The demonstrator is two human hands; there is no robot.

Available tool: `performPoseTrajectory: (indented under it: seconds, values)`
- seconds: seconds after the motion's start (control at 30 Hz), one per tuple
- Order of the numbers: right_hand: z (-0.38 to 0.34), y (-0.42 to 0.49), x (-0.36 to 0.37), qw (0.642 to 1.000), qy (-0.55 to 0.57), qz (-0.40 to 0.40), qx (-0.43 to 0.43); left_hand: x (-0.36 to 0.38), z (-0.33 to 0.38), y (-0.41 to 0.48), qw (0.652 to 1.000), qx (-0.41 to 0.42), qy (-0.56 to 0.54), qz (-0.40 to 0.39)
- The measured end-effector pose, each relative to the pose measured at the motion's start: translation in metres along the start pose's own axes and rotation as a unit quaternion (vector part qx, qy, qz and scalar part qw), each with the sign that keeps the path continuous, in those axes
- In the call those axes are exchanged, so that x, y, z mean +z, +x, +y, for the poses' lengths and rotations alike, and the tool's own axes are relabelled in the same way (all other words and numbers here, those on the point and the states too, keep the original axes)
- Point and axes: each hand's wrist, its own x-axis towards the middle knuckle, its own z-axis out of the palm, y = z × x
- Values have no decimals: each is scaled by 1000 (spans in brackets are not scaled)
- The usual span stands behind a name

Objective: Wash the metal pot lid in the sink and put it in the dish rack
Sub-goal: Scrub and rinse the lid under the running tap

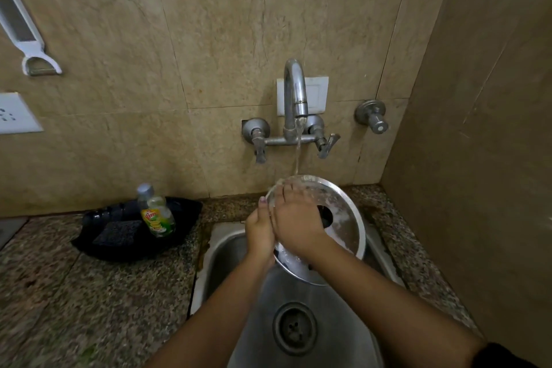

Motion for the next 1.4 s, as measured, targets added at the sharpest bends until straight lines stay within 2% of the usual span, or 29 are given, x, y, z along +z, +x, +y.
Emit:
performPoseTrajectory:
  seconds: [0.13, 0.17, 0.27, 0.33, 0.37, 0.43, 0.5, 0.57, 0.63, 0.7, 0.8, 0.83, 0.9, 1.03, 1.1, 1.17, 1.23, 1.3, 1.4]
  values:
    - [19, 14, -5, 993, -1, -11, 118, 1, 2, 4, 1000, -9, -12, 11]
    - [17, 15, -3, 996, -9, 1, 89, 2, 5, 5, 1000, -8, -11, 10]
    - [4, -13, 15, 987, 36, 76, -139, -1, 10, 12, 999, -26, -36, 21]
    - [27, -42, 25, 962, 79, 38, -260, -10, 11, 19, 997, -44, -45, 40]
    - [49, -54, 29, 954, 74, 10, -289, -15, 10, 20, 996, -54, -39, 58]
    - [90, -63, 38, 964, 73, 0, -256, -25, 5, 22, 993, -76, -21, 87]
    - [117, -58, 39, 987, 108, 5, -121, -27, -1, 24, 991, -98, -24, 88]
    - [115, -48, 36, 990, 132, -1, -42, -26, -4, 23, 989, -107, -32, 93]
    - [93, -53, 35, 989, 146, -3, -19, -25, -4, 22, 987, -112, -49, 102]
    - [61, -75, 39, 986, 164, 16, -27, -25, -4, 21, 982, -132, -67, 118]
    - [23, -86, 39, 972, 146, 15, -186, -24, -11, 15, 971, -183, -103, 116]
    - [15, -76, 37, 965, 133, 10, -228, -22, -13, 13, 971, -183, -107, 112]
    - [9, -59, 29, 962, 145, 8, -229, -20, -12, 12, 978, -161, -89, 101]
    - [42, -71, 34, 947, 124, 5, -298, -26, 4, 23, 986, -111, -62, 112]
    - [80, -82, 42, 957, 121, -4, -264, -33, 11, 26, 988, -95, -32, 119]
    - [110, -74, 48, 981, 121, 4, -154, -35, 14, 22, 990, -85, -32, 109]
    - [113, -53, 46, 987, 146, 20, -67, -32, 9, 12, 992, -86, -19, 91]
    - [96, -30, 39, 977, 198, 53, -57, -28, 1, 6, 994, -92, -4, 55]
    - [90, -16, 41, 961, 244, 67, -113, -29, -2, 7, 995, -95, 2, 31]
